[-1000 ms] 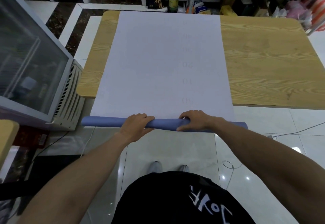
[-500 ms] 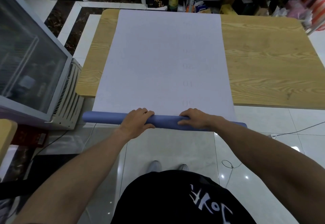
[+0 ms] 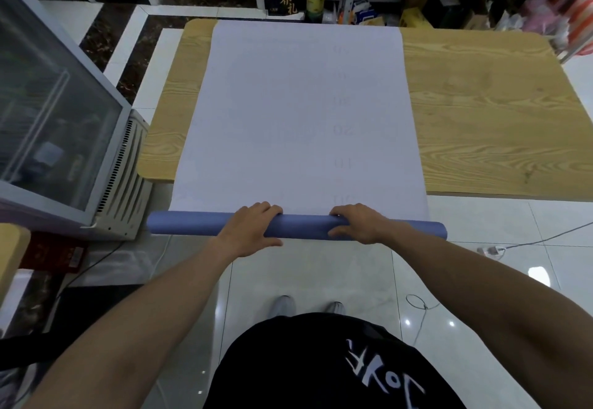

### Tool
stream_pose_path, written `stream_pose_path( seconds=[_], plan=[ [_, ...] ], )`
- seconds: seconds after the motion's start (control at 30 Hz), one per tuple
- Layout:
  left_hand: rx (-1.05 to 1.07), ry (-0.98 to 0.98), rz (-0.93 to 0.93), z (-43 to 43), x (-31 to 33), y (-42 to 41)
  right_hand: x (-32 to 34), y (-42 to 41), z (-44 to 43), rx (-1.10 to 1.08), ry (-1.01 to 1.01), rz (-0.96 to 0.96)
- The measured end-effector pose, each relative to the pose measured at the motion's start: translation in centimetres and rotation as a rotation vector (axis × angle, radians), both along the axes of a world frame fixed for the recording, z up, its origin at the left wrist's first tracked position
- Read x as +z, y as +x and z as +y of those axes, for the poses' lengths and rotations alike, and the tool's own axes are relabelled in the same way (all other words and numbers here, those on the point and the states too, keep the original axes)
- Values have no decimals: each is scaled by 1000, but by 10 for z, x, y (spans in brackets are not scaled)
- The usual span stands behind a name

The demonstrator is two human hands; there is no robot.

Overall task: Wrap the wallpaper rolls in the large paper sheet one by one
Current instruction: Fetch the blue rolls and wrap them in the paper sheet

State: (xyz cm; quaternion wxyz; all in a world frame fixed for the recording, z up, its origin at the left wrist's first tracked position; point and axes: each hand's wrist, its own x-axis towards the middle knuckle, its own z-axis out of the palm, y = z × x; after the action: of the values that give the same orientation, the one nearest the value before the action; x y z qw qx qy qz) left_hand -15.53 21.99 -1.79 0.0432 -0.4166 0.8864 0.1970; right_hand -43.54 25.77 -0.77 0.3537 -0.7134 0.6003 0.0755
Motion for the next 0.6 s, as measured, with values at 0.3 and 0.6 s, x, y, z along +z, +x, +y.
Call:
stream_pose_path(
  seconds=[0.3,0.6],
  plan=[
    [3,6,-63,-6,8,-7,-3,0,3,23,-78,93],
    [14,-20,-7,-11,-3,1,1,-3,-2,25,6,88]
  ],
)
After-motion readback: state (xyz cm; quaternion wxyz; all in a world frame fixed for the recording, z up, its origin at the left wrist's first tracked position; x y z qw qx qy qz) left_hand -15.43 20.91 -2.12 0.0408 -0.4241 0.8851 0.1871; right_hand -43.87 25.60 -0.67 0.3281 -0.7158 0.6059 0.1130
